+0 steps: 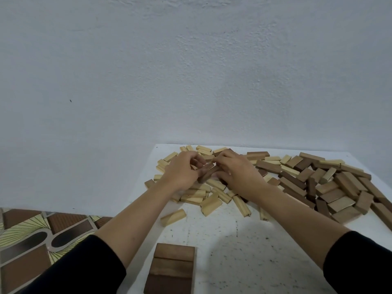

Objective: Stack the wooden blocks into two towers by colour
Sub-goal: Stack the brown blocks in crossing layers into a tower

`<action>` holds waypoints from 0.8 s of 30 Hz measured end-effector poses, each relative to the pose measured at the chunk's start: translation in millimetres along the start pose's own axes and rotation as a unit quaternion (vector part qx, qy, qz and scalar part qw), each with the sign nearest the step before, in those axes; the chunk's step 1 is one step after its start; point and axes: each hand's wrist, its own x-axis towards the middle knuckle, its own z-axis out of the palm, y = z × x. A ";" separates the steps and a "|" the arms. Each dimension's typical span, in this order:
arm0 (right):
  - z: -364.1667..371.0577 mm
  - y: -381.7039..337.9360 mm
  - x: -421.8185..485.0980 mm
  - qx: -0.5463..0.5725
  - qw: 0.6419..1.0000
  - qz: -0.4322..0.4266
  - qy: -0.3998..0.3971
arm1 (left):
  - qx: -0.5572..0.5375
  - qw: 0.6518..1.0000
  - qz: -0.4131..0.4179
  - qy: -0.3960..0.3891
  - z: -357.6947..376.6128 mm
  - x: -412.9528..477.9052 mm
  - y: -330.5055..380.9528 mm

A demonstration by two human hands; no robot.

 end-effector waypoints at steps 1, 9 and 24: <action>-2.6 -1.3 -3.3 0.021 1.000 0.010 0.015 | -0.019 1.000 -0.003 -0.004 -2.1 -1.9 2.8; -48.2 -26.8 -47.0 0.174 0.963 0.168 0.115 | -0.148 0.989 0.015 0.023 -28.6 -36.3 46.1; -105.4 -41.5 -163.4 0.204 0.946 0.083 -0.238 | 0.124 0.964 0.034 -0.233 27.4 -129.7 81.8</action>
